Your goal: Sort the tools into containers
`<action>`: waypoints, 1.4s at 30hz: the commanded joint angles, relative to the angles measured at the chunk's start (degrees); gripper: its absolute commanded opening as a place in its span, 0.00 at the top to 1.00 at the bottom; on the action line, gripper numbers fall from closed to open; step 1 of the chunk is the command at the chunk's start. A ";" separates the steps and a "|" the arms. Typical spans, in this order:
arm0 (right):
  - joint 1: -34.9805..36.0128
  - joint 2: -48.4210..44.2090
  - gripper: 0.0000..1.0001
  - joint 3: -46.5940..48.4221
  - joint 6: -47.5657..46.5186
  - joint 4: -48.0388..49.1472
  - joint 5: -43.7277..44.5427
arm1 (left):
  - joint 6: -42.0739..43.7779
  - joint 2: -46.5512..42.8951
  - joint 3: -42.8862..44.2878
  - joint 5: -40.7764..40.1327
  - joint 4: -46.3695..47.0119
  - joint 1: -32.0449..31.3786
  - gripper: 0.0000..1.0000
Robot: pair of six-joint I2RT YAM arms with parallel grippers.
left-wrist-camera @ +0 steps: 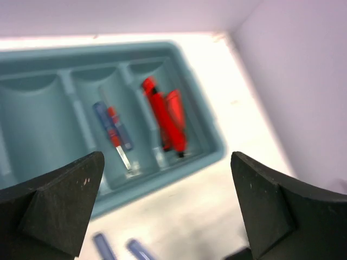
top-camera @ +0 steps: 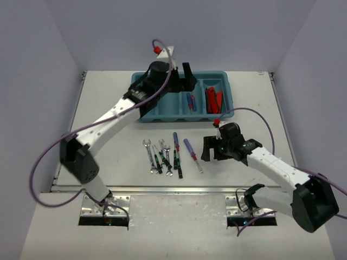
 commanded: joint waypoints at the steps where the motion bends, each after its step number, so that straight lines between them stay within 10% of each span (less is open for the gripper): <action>1: 4.07 10.54 0.20 7.57 -3.07 3.04 4.63 | -5.30 -19.51 -18.35 -1.75 0.75 -2.61 0.00; 10: 9.17 23.92 0.34 15.51 -3.31 1.34 8.14 | -6.68 -46.16 -39.16 -3.89 -10.40 -2.70 0.00; 22: 9.94 30.38 0.58 15.31 -4.19 5.19 6.48 | -5.23 -57.60 -46.42 -2.47 -15.54 -2.75 0.00; 28: 9.97 31.47 0.90 13.88 -4.94 5.45 7.64 | -5.72 -56.62 -47.76 -2.80 -14.51 -2.70 0.00; 35: 8.40 19.38 1.00 7.96 -2.27 4.98 6.65 | -13.05 -52.42 -56.70 8.71 5.71 -2.68 0.00; 42: 4.72 -3.15 1.00 2.95 -2.99 8.68 -12.59 | -22.20 -44.06 -65.16 21.17 37.50 -3.28 0.00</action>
